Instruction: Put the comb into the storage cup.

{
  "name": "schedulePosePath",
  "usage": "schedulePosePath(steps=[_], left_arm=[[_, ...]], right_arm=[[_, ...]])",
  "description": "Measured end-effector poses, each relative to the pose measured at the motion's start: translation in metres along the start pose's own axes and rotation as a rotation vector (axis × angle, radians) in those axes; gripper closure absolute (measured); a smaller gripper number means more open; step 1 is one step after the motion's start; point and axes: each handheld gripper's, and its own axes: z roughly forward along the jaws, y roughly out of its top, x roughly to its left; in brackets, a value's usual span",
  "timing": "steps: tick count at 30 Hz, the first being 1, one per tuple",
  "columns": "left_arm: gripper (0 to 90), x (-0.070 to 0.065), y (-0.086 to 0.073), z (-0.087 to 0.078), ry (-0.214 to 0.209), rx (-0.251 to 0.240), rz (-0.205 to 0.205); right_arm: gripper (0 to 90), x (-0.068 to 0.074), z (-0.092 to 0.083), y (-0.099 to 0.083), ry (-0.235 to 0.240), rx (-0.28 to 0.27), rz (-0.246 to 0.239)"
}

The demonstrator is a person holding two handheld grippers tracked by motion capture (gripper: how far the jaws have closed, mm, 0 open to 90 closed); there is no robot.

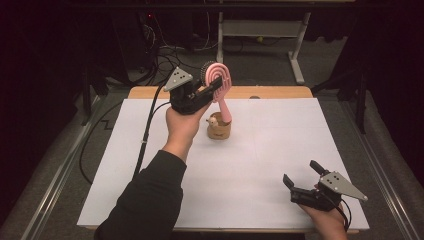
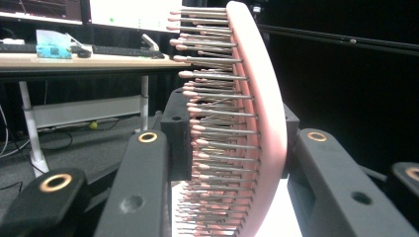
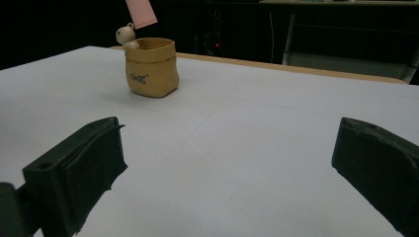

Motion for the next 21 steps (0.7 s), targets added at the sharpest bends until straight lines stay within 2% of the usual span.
schedulePosePath(steps=[14, 21], left_arm=[[63.2, 0.009, -0.007, 0.011, 0.024, 0.024, -0.003], [63.2, 0.009, -0.01, 0.014, 0.03, 0.031, 0.004]], right_arm=[[0.0, -0.001, -0.001, 0.0, 0.0, -0.006, 0.007], [0.1, -0.001, -0.001, 0.0, 0.0, -0.007, 0.002]])
